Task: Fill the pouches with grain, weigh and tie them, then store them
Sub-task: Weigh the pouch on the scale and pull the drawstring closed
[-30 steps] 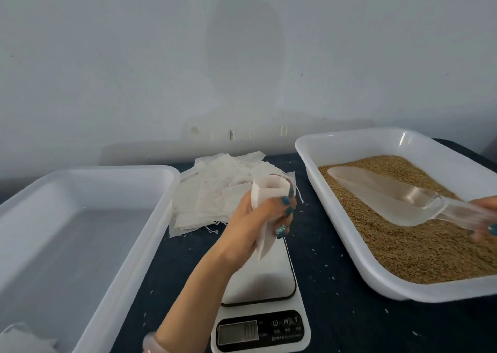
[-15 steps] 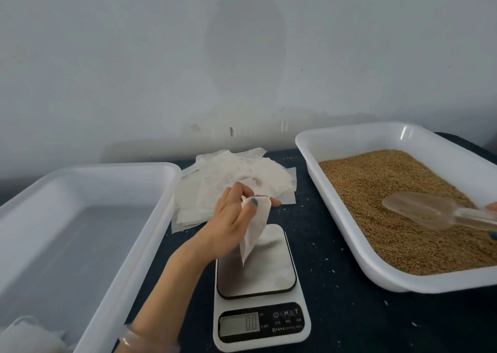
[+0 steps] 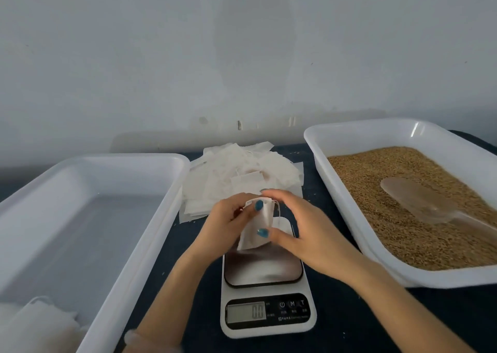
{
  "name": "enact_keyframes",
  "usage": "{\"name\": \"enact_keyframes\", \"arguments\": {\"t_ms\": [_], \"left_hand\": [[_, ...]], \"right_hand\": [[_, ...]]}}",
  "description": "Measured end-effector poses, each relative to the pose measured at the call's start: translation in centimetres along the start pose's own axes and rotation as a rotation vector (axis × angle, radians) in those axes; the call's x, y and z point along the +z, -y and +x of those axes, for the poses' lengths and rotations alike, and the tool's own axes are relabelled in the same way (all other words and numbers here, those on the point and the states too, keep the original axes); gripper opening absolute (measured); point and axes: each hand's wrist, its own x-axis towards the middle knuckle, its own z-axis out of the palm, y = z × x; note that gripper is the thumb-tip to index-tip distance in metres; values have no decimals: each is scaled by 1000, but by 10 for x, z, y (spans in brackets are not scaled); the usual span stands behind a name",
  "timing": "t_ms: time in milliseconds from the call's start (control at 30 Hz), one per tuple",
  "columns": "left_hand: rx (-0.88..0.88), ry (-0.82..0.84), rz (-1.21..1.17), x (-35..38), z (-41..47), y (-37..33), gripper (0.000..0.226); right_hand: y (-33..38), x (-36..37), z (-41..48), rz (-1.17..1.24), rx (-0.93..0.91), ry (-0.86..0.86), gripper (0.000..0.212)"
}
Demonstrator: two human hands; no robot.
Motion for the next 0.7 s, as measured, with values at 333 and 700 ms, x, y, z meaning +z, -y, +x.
{"name": "enact_keyframes", "arguments": {"t_ms": [333,700], "left_hand": [[-18,-59,-22,-6,-14,11,41],[-42,-107,-4,-10,-17,13,40]], "right_hand": [[-37,29,-2,219,42,-161,43],[-49,27,0,226,41,-187,45]]}}
